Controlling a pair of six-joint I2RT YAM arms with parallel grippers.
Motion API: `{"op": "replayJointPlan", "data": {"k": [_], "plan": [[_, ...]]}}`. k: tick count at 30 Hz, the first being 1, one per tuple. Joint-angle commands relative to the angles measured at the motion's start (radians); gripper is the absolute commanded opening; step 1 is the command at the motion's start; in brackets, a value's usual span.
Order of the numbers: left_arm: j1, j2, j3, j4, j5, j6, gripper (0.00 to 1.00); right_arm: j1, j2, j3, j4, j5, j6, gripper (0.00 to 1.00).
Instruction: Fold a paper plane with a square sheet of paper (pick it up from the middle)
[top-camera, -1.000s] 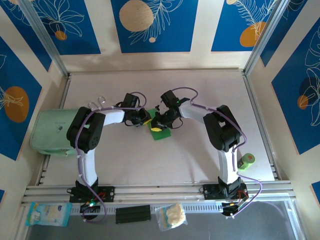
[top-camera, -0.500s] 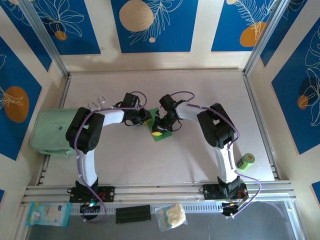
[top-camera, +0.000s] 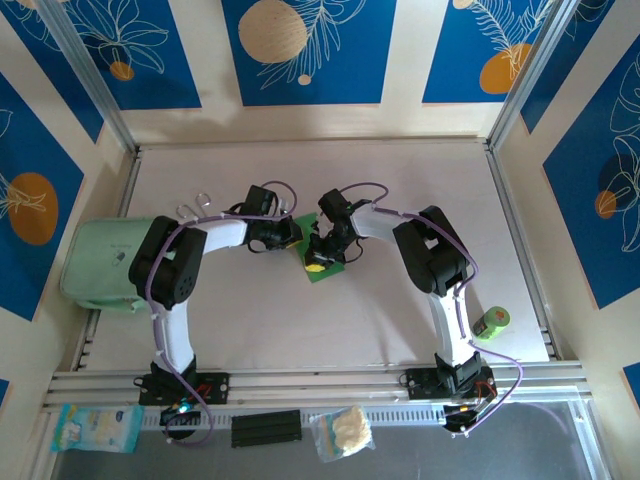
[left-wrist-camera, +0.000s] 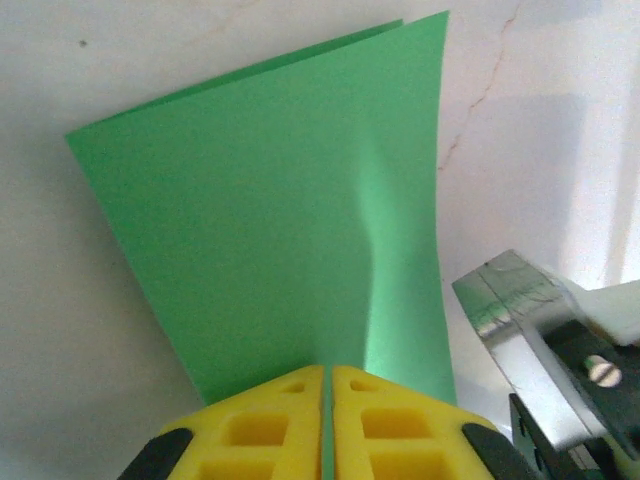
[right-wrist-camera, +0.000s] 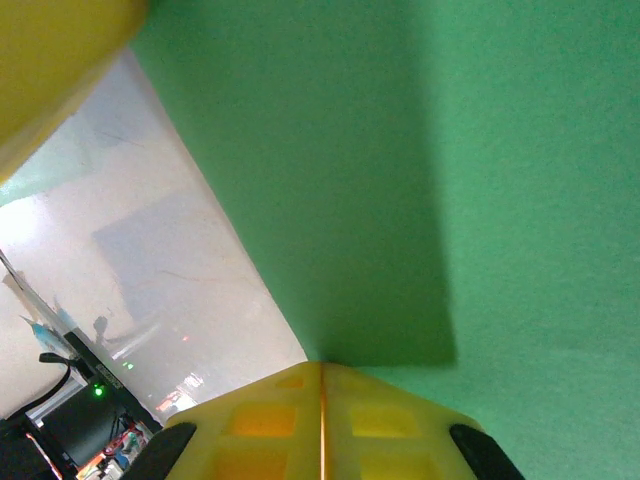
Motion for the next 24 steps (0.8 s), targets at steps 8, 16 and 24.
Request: {"op": "replayJointPlan", "data": {"k": [8, 16, 24], "plan": [[0.006, 0.038, -0.008, -0.034, -0.027, 0.038, 0.09, 0.000, -0.018, 0.023, 0.051, -0.070, 0.001, 0.08], [0.007, 0.041, -0.017, -0.037, -0.048, 0.032, 0.09, 0.006, 0.034, 0.065, 0.036, -0.056, 0.011, 0.08], [0.008, 0.043, -0.032, -0.039, -0.075, 0.023, 0.09, 0.013, 0.053, 0.055, -0.010, -0.031, -0.022, 0.08]]}}
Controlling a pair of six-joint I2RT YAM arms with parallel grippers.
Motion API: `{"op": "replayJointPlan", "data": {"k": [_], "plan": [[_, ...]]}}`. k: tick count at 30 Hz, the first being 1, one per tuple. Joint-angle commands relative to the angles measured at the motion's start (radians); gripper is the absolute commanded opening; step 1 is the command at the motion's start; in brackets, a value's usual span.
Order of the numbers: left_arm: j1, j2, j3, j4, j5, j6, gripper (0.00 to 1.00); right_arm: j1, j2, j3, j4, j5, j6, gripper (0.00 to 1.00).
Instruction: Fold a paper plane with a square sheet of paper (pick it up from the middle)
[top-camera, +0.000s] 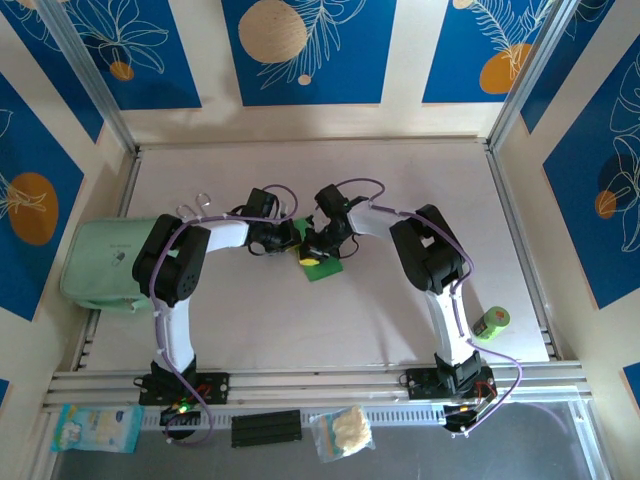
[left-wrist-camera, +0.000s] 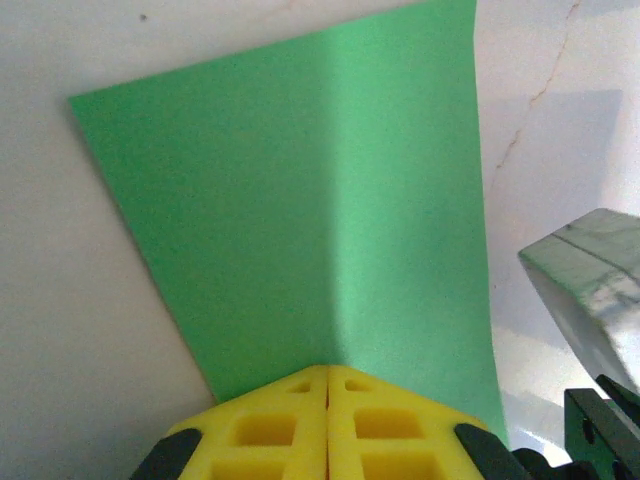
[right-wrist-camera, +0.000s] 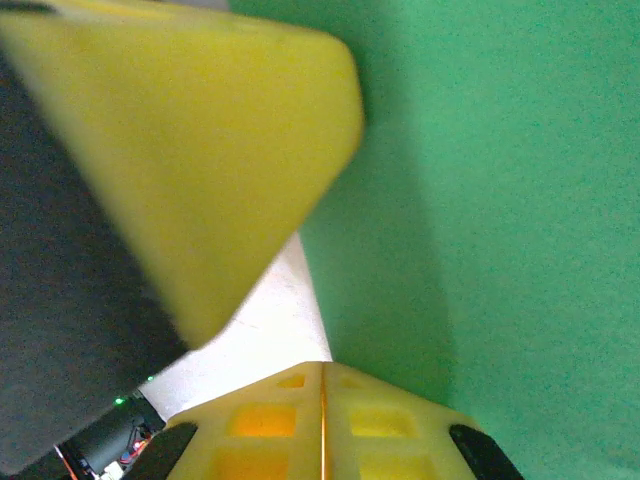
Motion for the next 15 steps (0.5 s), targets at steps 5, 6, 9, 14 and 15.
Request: {"op": "replayJointPlan", "data": {"k": [5, 6, 9, 14, 15], "plan": [[0.007, 0.016, -0.037, -0.037, -0.055, 0.007, 0.08, 0.012, -0.012, -0.043, -0.058, -0.014, -0.042, 0.08], [0.007, 0.015, -0.038, -0.037, -0.056, 0.008, 0.08, 0.013, -0.019, -0.053, -0.061, -0.017, -0.047, 0.08], [0.010, 0.017, -0.041, -0.037, -0.060, 0.010, 0.08, 0.016, -0.040, -0.076, -0.075, -0.019, -0.059, 0.08], [0.013, 0.017, -0.039, -0.033, -0.057, 0.012, 0.08, 0.027, -0.080, -0.122, -0.095, -0.021, -0.077, 0.08], [0.014, 0.017, -0.038, -0.034, -0.055, 0.013, 0.08, 0.029, -0.088, -0.133, -0.099, -0.022, -0.078, 0.08]]}}
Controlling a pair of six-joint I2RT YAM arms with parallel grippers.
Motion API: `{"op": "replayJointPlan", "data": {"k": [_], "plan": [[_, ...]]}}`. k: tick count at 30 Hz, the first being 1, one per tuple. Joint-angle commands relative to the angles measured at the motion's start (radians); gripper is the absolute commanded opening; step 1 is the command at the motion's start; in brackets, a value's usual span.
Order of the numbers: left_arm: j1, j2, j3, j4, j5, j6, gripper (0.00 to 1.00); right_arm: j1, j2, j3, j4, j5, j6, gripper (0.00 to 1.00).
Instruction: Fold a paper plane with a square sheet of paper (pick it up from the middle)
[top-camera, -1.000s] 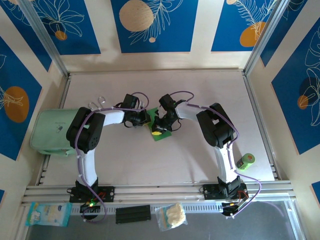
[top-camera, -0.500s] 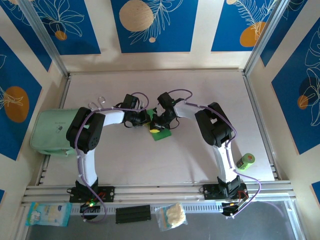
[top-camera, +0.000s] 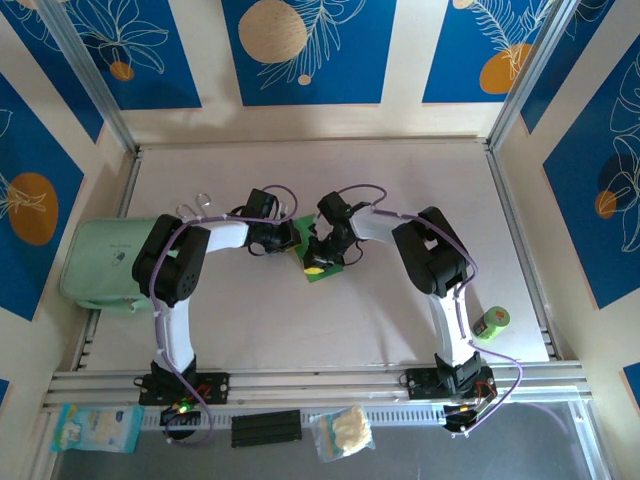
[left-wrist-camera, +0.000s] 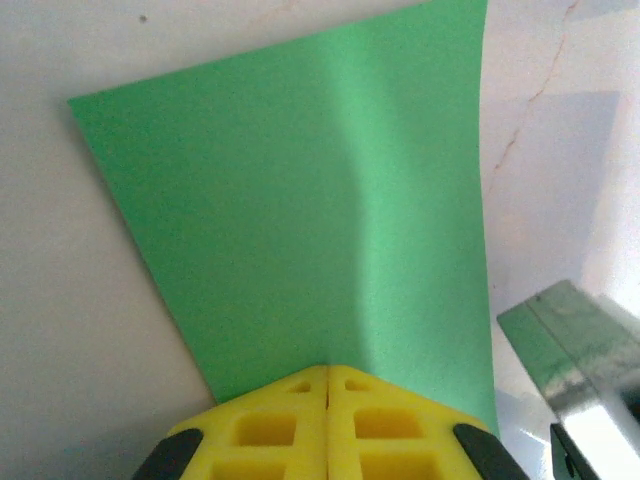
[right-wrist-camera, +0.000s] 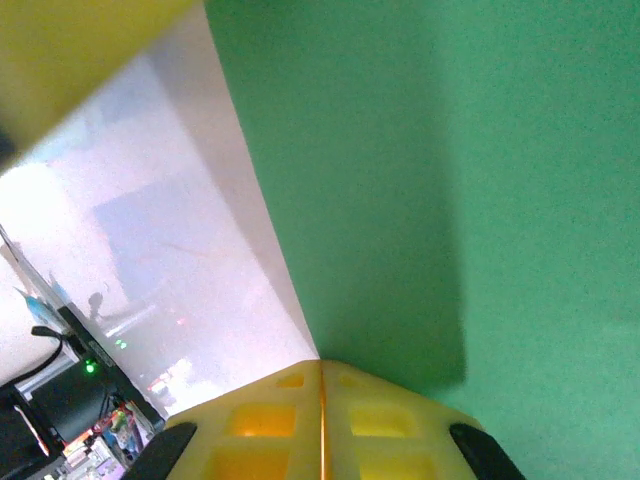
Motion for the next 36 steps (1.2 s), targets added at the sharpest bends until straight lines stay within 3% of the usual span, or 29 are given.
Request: {"op": "replayJointPlan", "data": {"k": [1, 6, 13, 18, 28, 36], "plan": [[0.009, 0.015, -0.030, -0.047, -0.055, 0.015, 0.08, 0.019, -0.044, -0.049, -0.088, -0.019, -0.027, 0.08], [0.011, -0.002, -0.017, -0.050, -0.037, 0.021, 0.09, 0.021, -0.067, -0.094, -0.092, -0.010, -0.034, 0.08], [0.037, -0.024, 0.042, -0.082, -0.030, 0.092, 0.18, 0.015, -0.037, -0.090, -0.107, 0.033, -0.029, 0.08], [0.075, 0.023, 0.056, -0.035, 0.016, 0.100, 0.21, 0.001, -0.022, -0.098, -0.115, 0.050, -0.046, 0.08], [0.137, 0.109, 0.162, -0.086, -0.007, 0.156, 0.22, -0.016, -0.015, -0.105, -0.134, 0.066, -0.069, 0.07], [0.176, 0.155, 0.255, -0.124, -0.010, 0.185, 0.24, -0.029, -0.038, -0.069, -0.102, 0.012, -0.058, 0.08]]}}
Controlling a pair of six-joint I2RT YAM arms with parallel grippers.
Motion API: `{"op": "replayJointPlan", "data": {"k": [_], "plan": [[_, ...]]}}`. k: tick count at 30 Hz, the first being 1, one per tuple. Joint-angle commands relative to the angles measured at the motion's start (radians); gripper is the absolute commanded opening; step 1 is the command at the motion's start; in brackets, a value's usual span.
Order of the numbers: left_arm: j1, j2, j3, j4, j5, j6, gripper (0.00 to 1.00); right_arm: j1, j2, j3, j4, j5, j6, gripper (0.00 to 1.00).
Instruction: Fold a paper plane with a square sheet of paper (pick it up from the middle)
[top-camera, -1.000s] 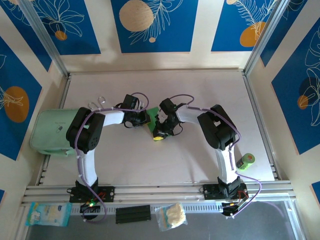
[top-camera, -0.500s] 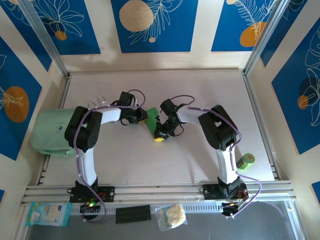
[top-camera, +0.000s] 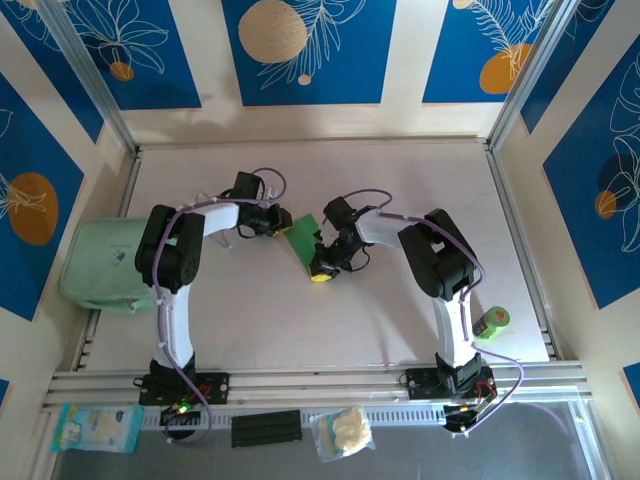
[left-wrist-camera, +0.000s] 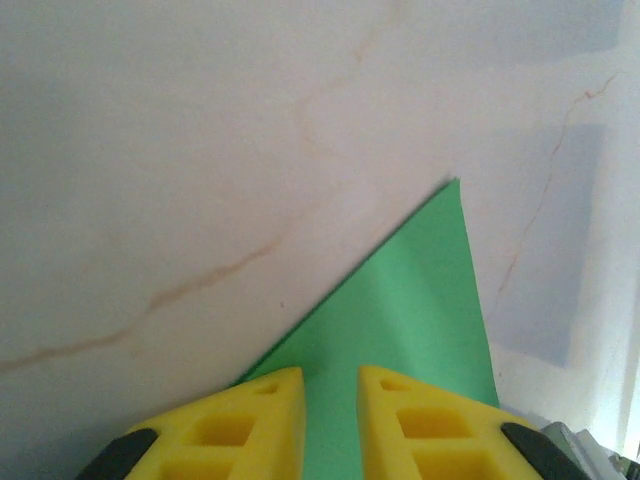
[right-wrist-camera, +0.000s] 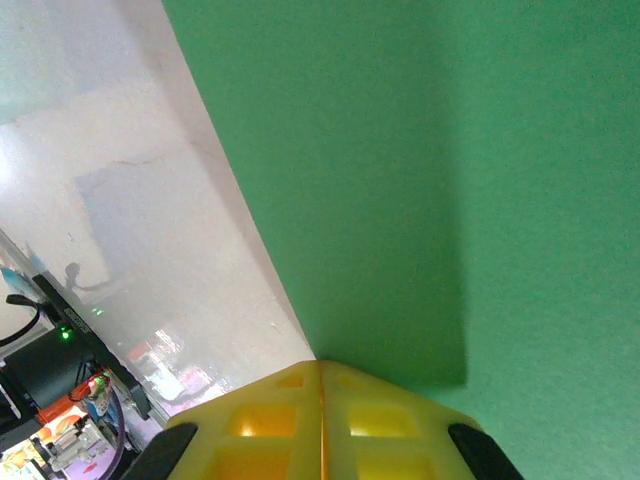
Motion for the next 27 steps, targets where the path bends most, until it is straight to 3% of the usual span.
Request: {"op": "replayJointPlan", "data": {"k": [1, 6, 10, 16, 27], "plan": [[0.049, 0.037, 0.062, -0.008, -0.080, 0.051, 0.25, -0.009, 0.009, 0.017, -0.056, -0.004, 0.009, 0.08], [0.049, -0.023, 0.115, -0.059, -0.092, 0.032, 0.33, -0.009, -0.032, 0.104, -0.014, -0.054, 0.048, 0.08], [0.049, -0.127, 0.098, -0.103, -0.128, -0.018, 0.46, -0.018, -0.046, 0.163, -0.003, 0.022, 0.040, 0.16], [0.046, -0.293, -0.055, -0.122, -0.204, -0.096, 0.60, -0.023, 0.089, 0.336, -0.110, 0.210, -0.059, 0.28], [0.034, -0.459, -0.290, -0.108, -0.195, -0.190, 0.71, -0.019, 0.260, 0.519, -0.156, 0.250, -0.087, 0.36]]}}
